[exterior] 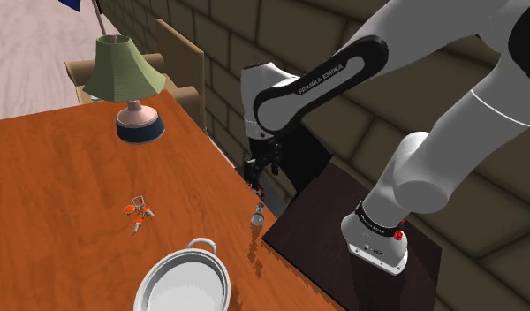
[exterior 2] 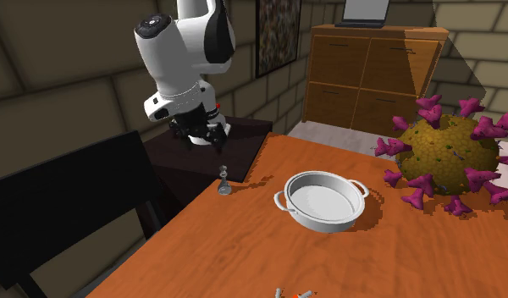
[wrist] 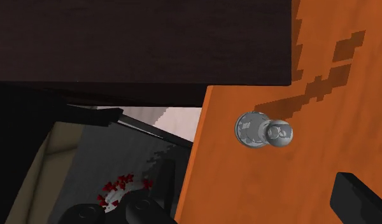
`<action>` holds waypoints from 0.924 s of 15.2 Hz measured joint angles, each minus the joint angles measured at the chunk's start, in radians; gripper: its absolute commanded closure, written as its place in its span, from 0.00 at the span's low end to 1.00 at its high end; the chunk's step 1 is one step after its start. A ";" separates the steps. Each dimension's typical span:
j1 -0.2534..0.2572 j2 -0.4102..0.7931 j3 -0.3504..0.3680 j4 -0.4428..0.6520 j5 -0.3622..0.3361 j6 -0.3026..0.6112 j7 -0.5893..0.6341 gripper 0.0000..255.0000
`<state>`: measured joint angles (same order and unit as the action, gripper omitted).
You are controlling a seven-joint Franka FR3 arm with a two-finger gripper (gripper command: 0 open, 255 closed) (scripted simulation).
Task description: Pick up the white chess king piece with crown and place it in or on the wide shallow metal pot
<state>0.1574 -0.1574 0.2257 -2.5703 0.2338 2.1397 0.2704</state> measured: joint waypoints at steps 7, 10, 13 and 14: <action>0.037 0.241 0.044 0.048 0.010 0.137 0.051 0.00; 0.043 0.274 0.047 0.033 0.013 0.184 0.050 0.00; 0.048 0.303 0.051 0.019 0.016 0.227 0.050 0.00; 0.049 0.306 0.051 0.016 0.017 0.233 0.050 0.00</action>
<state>0.2060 0.1485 0.2769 -2.5542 0.2504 2.3730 0.3205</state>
